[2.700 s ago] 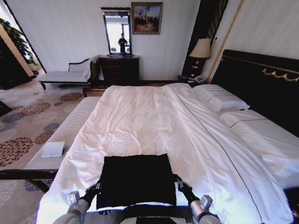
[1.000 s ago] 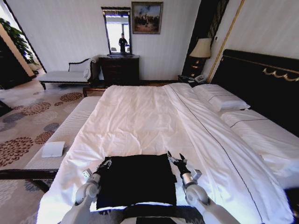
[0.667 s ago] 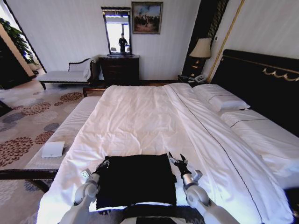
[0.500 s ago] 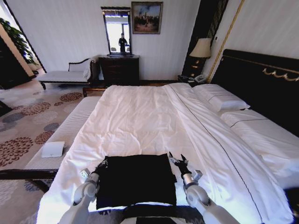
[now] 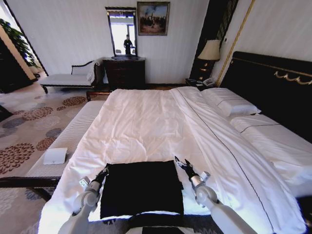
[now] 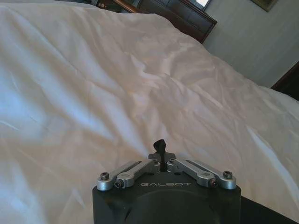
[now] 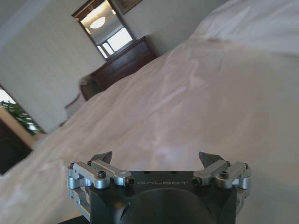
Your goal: Fold the clothes on the bed.
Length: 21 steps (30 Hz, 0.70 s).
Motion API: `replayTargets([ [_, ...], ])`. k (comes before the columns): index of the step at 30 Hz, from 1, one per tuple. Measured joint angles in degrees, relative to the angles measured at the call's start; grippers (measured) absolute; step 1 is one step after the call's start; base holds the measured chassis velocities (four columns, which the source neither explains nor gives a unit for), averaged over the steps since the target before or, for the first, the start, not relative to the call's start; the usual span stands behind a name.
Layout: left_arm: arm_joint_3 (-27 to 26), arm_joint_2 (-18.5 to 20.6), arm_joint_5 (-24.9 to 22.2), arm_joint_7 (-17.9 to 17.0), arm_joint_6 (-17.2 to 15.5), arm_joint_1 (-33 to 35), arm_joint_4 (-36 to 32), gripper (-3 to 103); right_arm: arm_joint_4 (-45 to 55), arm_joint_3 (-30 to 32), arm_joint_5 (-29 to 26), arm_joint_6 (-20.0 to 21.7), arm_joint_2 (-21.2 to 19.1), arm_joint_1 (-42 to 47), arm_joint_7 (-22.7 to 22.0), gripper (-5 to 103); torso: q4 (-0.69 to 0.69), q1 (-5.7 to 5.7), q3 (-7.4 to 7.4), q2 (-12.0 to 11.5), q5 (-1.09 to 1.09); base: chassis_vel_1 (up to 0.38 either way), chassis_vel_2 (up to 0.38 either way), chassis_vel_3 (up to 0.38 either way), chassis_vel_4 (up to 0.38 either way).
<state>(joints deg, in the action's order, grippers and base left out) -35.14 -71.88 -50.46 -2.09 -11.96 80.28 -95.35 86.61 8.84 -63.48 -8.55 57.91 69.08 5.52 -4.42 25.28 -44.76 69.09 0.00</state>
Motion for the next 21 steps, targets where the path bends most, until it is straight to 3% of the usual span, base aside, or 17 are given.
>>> replayTargets([
  [5,-0.37,0.21,-0.38,0.06,0.09,-0.18,0.09,1,-2.68,-0.27,-3.33,3.08,0.96,-0.76,8.18,100,0.0,0.0,0.0,0.0,-0.01,0.0,0.0,0.0,0.0],
  [12,-0.71,0.77,-0.76,0.06,0.11,-0.38,0.24,1,-5.07,-0.89,-3.41,4.92,1.83,-1.55,11.94,100,0.0,0.0,0.0,0.0,-0.01,0.0,0.0,0.0,0.0],
  [15,-0.71,0.73,-0.75,0.05,0.13,-0.39,0.26,1,-5.89,-1.16,-3.39,5.17,2.29,-1.92,12.78,85,0.0,0.0,0.0,0.0,0.0,0.0,0.0,0.0,0.0],
  [21,-0.44,0.36,-0.46,0.02,0.22,-0.33,0.25,1,-7.23,-1.45,-3.96,5.7,2.47,-2.53,14.87,68,0.01,0.0,0.0,0.0,0.0,0.0,0.0,0.0,0.0],
])
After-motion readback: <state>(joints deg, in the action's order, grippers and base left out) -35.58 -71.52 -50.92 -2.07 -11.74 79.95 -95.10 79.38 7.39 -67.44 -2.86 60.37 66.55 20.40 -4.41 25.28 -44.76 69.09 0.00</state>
